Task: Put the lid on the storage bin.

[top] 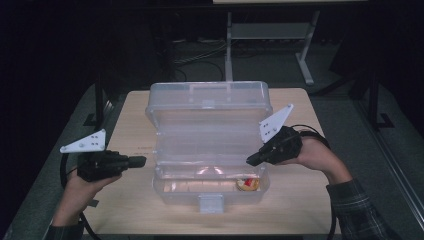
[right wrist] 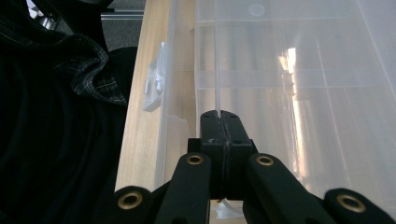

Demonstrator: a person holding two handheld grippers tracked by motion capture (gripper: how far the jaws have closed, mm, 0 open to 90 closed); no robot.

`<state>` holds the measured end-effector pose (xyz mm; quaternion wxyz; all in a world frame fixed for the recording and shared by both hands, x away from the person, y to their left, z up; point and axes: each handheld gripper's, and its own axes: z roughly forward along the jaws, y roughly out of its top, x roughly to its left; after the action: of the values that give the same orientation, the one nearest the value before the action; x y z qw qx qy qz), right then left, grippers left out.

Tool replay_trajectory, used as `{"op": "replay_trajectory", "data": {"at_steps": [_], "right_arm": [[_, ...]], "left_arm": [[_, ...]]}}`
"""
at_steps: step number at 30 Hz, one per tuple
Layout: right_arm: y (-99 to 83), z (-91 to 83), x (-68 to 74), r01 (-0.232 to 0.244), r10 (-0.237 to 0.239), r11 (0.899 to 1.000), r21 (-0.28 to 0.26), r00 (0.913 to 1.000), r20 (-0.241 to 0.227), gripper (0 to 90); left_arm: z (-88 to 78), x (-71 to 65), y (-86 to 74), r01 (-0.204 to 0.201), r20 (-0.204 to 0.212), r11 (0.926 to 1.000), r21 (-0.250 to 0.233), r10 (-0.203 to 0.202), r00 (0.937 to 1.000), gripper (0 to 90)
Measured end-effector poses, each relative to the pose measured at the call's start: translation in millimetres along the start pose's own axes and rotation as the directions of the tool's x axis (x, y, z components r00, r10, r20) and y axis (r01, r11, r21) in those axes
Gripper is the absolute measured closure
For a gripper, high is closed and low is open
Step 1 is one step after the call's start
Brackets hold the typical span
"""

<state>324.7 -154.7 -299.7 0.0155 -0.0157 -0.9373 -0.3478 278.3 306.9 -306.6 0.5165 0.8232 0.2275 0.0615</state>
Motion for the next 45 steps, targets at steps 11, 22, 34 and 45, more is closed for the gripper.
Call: {"op": "replay_trajectory", "data": {"at_steps": [11, 22, 34, 45], "right_arm": [[-1.4, 0.4, 1.1, 0.003, -0.003, 1.0, 0.002, 1.0, -0.004, 89.7], [-1.9, 1.1, 2.2, 0.006, -0.006, 1.0, 0.003, 1.0, -0.005, 89.6], [-2.6, 2.8, 4.0, 0.007, -0.007, 1.0, 0.009, 0.9999, -0.011, 89.5], [-2.8, -3.5, 3.5, -0.026, 0.025, 0.998, -0.055, 0.9996, -0.012, 72.5]], "left_arm": [[9.6, 21.4, 27.7, 0.017, -0.03, 0.9966, -0.08, -0.02, 0.9993, 89.9], [16.1, 31.6, 40.0, 0.014, -0.056, 0.9937, -0.111, -0.02, 0.9982, 89.9], [15.6, 33.0, 43.2, 0.012, -0.072, 0.9916, -0.129, -0.022, 0.9971, 89.9], [14.1, 31.9, 40.0, 0.015, -0.072, 0.9904, -0.137, -0.025, 0.9971, 89.9]]}}
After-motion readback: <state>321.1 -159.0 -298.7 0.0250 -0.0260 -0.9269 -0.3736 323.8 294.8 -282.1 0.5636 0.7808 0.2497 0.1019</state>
